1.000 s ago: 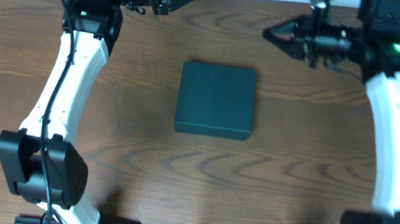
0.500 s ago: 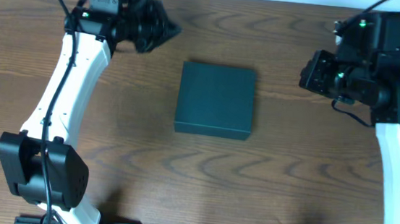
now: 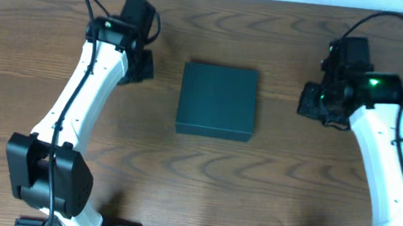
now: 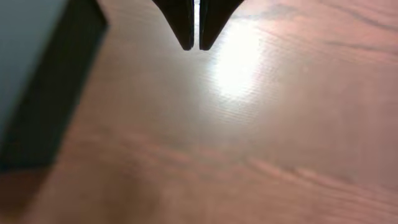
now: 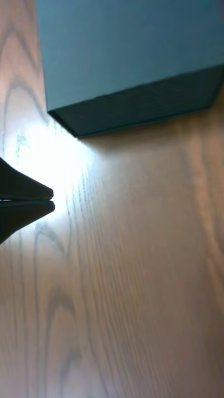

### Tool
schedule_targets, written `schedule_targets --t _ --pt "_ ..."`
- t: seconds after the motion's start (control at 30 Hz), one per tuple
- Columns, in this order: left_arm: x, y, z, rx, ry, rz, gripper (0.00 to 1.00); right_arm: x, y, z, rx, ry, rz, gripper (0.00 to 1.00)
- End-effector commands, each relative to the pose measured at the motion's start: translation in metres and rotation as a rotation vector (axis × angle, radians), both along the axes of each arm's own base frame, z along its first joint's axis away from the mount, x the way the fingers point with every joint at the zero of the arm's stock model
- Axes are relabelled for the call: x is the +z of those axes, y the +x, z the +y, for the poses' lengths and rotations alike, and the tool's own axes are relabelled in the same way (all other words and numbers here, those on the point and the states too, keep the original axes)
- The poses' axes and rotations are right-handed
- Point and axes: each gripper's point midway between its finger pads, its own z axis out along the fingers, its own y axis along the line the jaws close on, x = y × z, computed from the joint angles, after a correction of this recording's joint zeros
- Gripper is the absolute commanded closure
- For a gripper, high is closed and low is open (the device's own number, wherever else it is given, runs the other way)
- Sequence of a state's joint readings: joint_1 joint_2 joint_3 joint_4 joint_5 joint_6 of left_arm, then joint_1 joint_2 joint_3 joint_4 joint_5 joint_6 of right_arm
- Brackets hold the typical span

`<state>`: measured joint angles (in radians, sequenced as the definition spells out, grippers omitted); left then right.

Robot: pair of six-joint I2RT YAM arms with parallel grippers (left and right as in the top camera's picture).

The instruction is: Pack container

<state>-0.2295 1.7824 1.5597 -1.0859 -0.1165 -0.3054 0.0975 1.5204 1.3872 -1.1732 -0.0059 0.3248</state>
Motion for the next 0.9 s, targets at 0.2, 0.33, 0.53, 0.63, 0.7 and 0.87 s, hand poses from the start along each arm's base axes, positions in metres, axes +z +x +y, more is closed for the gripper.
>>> schedule_targets --t 0.2,0.33,0.53,0.63,0.7,0.87 --pt "-0.083 -0.039 -0.016 -0.062 -0.102 0.120 0.94 -0.061 -0.006 0.005 -0.064 0.044 0.030 0.98" --pt "-0.082 -0.026 -0.028 -0.128 -0.113 0.062 0.94 -0.089 -0.007 0.011 -0.047 0.007 0.044 0.98" --pt "-0.079 -0.010 -0.047 -0.249 -0.085 -0.015 0.94 -0.125 0.000 0.027 0.017 -0.053 0.090 0.99" --pt "-0.076 -0.003 -0.051 -0.260 -0.067 -0.052 0.94 -0.140 0.001 0.034 0.027 -0.045 0.119 0.99" --pt "-0.076 0.002 -0.054 -0.266 -0.068 -0.077 0.94 -0.148 0.000 0.040 0.035 -0.018 0.142 0.99" --pt "-0.078 0.000 -0.063 -0.282 -0.103 -0.075 0.94 -0.150 0.004 0.059 0.044 0.089 0.140 0.99"
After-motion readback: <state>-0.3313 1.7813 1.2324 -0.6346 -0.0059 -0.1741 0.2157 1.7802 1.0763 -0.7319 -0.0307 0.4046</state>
